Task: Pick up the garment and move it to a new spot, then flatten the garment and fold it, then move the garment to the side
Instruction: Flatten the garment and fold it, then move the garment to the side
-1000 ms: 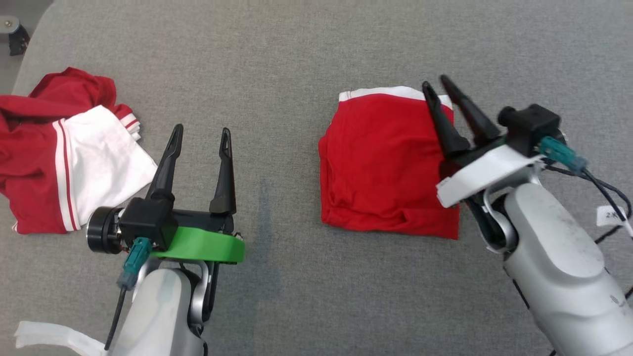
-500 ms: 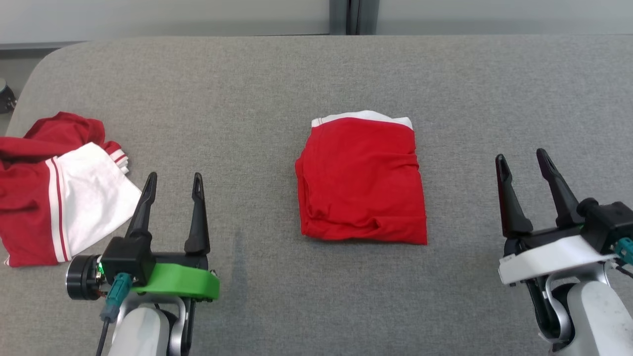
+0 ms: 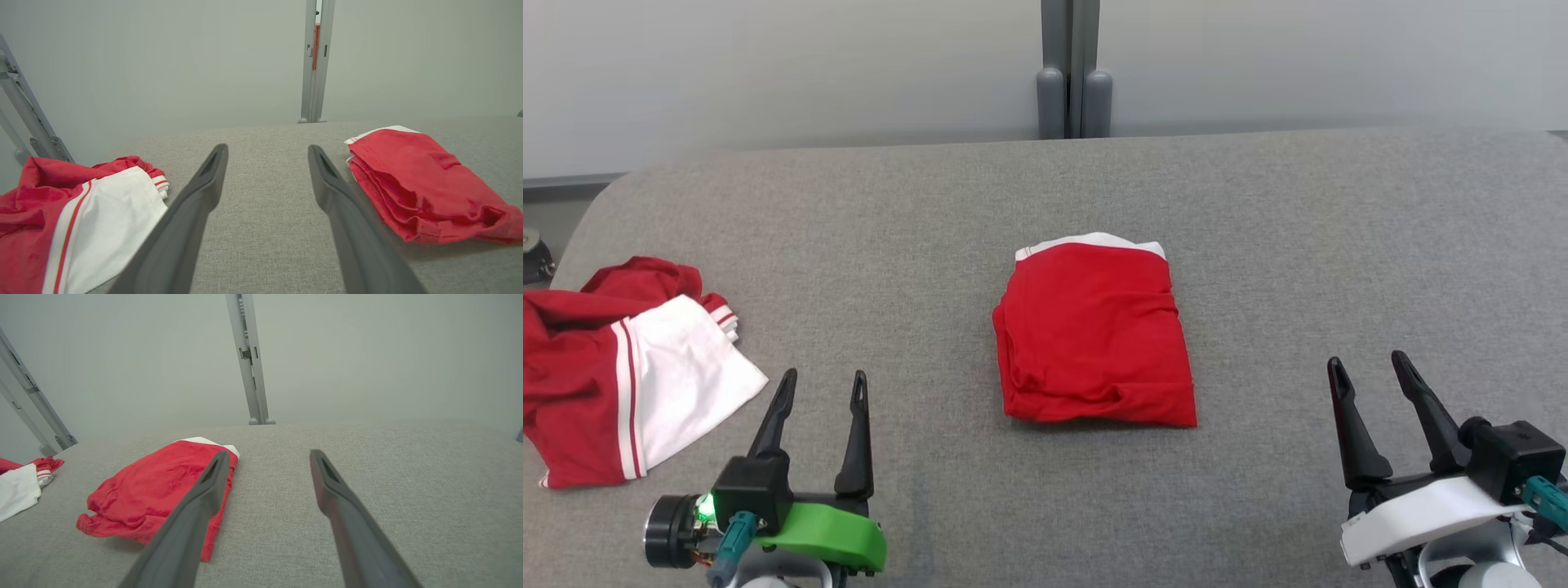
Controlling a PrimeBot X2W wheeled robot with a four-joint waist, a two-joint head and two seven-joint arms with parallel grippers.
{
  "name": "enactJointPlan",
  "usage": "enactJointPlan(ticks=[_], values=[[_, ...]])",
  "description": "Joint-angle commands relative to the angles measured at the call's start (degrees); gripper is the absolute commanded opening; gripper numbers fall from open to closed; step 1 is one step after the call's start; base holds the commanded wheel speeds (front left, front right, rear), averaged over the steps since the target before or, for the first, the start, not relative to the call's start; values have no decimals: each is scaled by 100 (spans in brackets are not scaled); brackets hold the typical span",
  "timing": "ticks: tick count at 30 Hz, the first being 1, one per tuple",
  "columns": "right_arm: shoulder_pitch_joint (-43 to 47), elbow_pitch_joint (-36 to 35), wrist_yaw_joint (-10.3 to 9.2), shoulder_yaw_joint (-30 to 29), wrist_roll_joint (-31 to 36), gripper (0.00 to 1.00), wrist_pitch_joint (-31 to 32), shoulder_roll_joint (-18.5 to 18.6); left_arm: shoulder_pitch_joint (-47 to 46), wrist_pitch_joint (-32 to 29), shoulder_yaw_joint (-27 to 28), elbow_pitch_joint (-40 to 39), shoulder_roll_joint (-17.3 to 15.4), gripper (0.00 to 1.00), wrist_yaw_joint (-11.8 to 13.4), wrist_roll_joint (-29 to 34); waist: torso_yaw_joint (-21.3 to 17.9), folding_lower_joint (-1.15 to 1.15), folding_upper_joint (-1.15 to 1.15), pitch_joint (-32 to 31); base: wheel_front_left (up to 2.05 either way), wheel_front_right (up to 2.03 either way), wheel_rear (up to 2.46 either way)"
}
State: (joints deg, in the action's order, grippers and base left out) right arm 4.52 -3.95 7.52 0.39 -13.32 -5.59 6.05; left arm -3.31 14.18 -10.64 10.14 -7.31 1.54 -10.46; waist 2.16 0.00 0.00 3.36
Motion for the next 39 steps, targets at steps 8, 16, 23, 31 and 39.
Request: enactJointPlan(ticks=[8, 16, 23, 31, 39], values=[[335, -211, -6, -125, 129, 100, 154, -58, 319, -86, -75, 0, -35, 100, 63, -67, -121, 0, 0, -374, 0, 0, 0], [357, -294, -6, -149, 192, 100, 220, -66, 309, -116, -101, -16, -71, 100, 101, -92, -140, 0, 0, -395, 0, 0, 0], [342, -302, -6, -174, 221, 100, 229, -62, 235, -108, -109, 8, -99, 100, 130, -117, -134, 0, 0, -396, 0, 0, 0], [258, -342, -6, -218, 195, 100, 300, -33, 32, -64, -143, -44, -113, 100, 152, -99, -2, 0, 0, -268, 0, 0, 0], [-101, -111, -6, -97, 109, 100, 441, 155, -485, 26, -250, -116, -1, 100, 75, -44, 410, 0, 0, 344, 0, 0, 0]])
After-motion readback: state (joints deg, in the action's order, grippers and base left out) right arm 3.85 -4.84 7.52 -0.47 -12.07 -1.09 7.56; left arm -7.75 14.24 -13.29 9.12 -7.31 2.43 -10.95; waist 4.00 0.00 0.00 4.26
